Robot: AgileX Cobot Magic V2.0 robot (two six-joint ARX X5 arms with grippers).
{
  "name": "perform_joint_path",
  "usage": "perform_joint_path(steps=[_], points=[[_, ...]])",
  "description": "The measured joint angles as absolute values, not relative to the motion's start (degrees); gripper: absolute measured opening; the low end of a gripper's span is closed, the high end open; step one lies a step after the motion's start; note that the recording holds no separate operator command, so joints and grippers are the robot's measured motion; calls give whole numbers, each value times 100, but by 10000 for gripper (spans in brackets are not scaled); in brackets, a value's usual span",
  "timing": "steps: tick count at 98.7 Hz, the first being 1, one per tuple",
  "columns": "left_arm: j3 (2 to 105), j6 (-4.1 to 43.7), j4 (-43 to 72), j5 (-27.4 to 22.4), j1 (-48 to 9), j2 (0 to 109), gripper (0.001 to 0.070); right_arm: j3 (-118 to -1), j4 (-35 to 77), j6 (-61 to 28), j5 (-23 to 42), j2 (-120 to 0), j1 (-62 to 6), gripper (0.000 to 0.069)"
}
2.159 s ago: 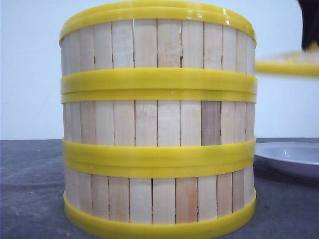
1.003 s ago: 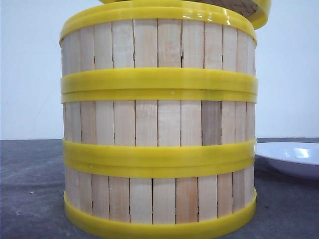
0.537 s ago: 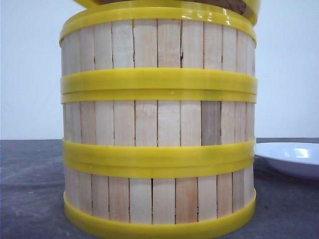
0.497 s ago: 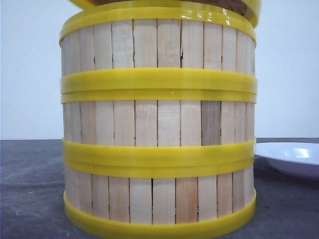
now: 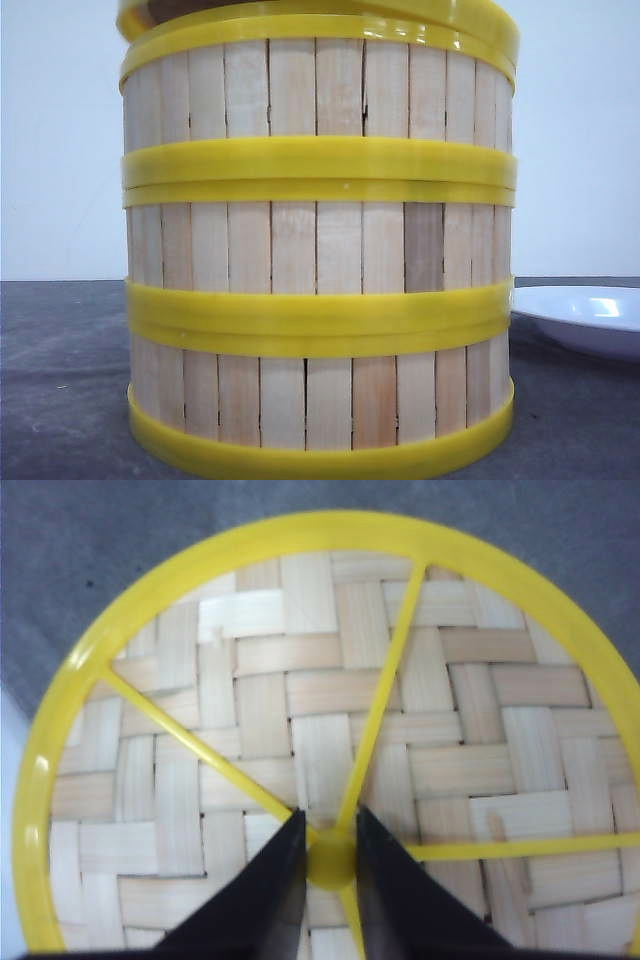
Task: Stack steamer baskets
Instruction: 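Lift the woven lid with the right gripper and place it atop the stack, then open the right gripper and raise it off the lid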
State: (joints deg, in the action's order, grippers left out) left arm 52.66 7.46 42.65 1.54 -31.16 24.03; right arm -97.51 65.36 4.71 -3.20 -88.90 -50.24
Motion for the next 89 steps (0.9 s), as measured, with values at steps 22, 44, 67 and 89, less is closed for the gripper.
perform_joint_path(steps=[22, 44, 67, 89], points=[[5266, 742, 4265, 154, -3116, 2403, 274, -9751, 6488, 464, -314, -8982, -5024, 56], [5266, 707, 4268, 154, -3116, 2403, 274, -9758, 6296, 454, -301, -9050, -5024, 228], [5266, 707, 4268, 154, -3116, 2403, 274, -9817, 6233, 449, 121, -8969, -5024, 341], [5266, 707, 4268, 154, -3116, 2403, 274, -10195, 6093, 447, 635, -8278, -5024, 344]])
